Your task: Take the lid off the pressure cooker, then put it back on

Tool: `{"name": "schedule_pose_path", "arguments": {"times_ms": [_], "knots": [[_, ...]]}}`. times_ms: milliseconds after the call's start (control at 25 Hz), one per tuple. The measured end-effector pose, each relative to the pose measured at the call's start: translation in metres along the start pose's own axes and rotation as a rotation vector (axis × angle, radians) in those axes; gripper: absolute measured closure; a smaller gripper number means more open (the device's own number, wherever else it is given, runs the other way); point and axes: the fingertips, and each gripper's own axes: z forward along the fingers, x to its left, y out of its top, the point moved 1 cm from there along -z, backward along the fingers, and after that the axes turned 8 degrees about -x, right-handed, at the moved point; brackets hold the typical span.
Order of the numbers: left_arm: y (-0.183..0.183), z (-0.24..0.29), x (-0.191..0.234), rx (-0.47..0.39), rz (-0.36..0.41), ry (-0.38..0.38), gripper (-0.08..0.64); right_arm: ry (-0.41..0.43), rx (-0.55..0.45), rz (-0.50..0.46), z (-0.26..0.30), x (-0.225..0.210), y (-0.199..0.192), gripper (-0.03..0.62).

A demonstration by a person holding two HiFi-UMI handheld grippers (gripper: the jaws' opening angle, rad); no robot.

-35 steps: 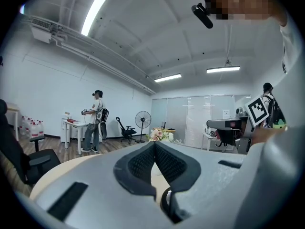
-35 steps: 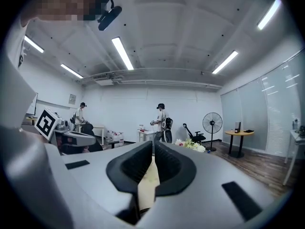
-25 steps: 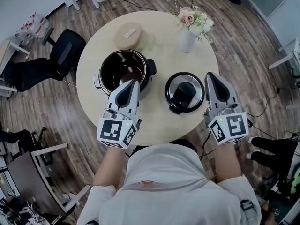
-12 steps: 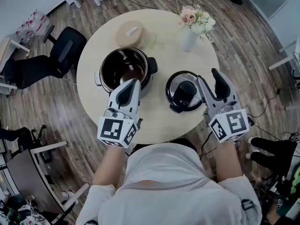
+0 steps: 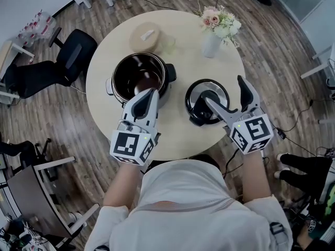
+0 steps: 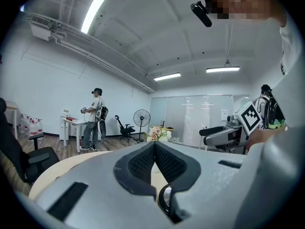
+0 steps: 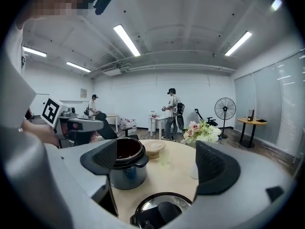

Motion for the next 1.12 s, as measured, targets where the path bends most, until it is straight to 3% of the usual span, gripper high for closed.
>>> {"name": "schedule_pose_path", "arguments": {"times_ms": [120,360,760,1120], "knots": [[0.000,0.000,-0.001,0.003,-0.001,-0.003,0.555,0.016,0.040,0.000,0.002,0.001,-0.007,0.098],[-0.001,-0.001,-0.002,0.007,-0.004,0.004,0.555,0.061,0.219,-0.026,0.015,-0.009,-0.054,0.100],[-0.014,-0.012,0.001,0.033,-0.017,0.046,0.555,0.134,0.519,-0.013,0.044,-0.039,-0.180,0.100],[-0.023,-0.017,0.002,0.053,-0.024,0.072,0.555,0.243,0.746,-0.021,0.052,-0.038,-0.266,0.101]]}}
